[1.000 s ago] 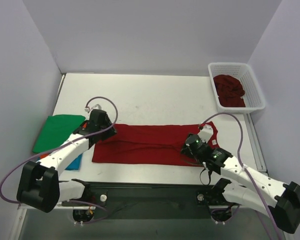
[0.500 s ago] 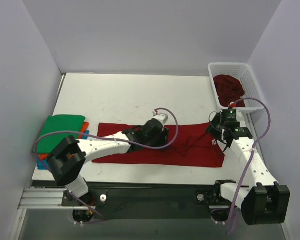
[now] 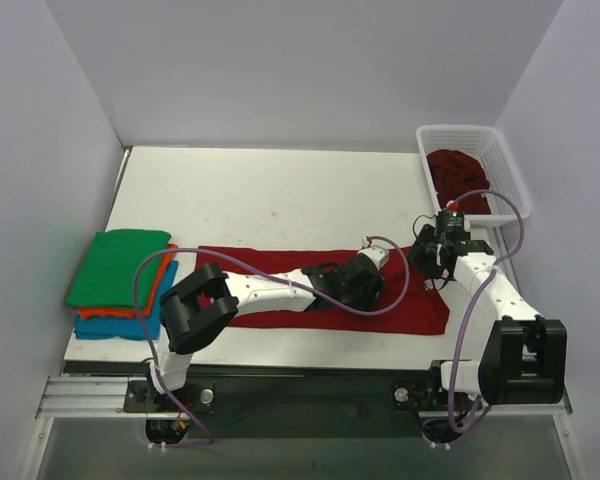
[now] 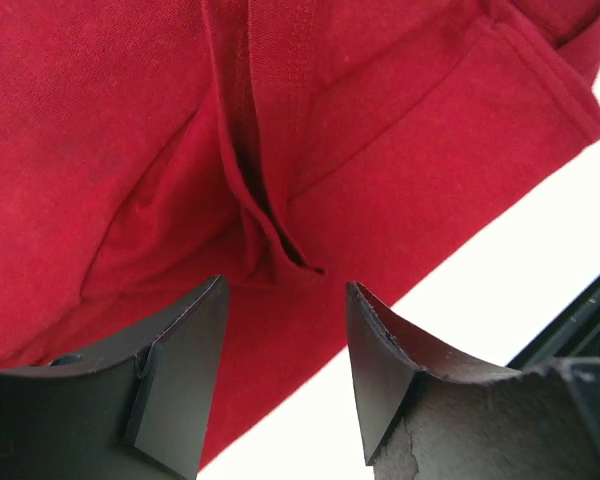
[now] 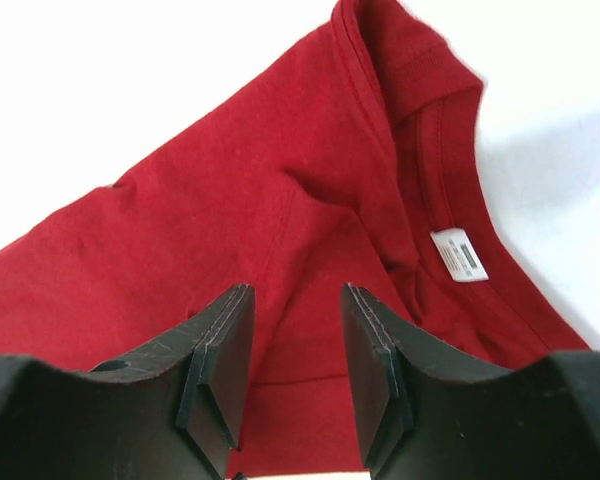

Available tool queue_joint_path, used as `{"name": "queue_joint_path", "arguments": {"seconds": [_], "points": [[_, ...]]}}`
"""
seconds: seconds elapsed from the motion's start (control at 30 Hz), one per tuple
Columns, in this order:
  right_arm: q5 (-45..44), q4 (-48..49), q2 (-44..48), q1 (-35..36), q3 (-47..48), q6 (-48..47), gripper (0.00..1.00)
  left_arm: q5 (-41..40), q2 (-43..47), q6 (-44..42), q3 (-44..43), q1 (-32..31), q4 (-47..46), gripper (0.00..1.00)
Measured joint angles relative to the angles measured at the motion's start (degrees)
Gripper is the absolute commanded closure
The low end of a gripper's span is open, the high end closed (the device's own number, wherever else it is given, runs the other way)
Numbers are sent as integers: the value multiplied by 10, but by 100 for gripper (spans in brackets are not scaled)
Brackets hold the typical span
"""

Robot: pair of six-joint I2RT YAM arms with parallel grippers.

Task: Fold and stack the t-shirts
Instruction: Fold the other side of the tshirt into a rectangle

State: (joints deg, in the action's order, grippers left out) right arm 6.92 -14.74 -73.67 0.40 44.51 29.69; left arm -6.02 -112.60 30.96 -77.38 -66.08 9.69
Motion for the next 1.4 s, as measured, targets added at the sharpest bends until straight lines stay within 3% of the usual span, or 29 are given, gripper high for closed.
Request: {"name": "queue_joint_path", "arguments": {"seconds": [0.3,0.47,0.53,0.7,0.8,1.1,1.4], "points": [[0,16,-20,-17,1,-1,60,-2,-35,-2,-26,-3,3,41],[0,24,-23,-20,1,0,62,-7,-44,-3,-42,-9,3,48],[0,29,-31,-20,1,0,62,-9,-44,-3,-44,-10,3,54],[1,40,-59,-20,1,0,66,-17,-44,-5,-44,-11,4,85],[2,43,-68,-20,1,2,71,-24,-44,-6,-44,-11,4,93],[9,48,-60,-20,-6,6,96,-36,-20,-7,-14,-10,6,99],[13,36,32,-20,-64,7,100,-19,51,-8,14,3,12,99]]}}
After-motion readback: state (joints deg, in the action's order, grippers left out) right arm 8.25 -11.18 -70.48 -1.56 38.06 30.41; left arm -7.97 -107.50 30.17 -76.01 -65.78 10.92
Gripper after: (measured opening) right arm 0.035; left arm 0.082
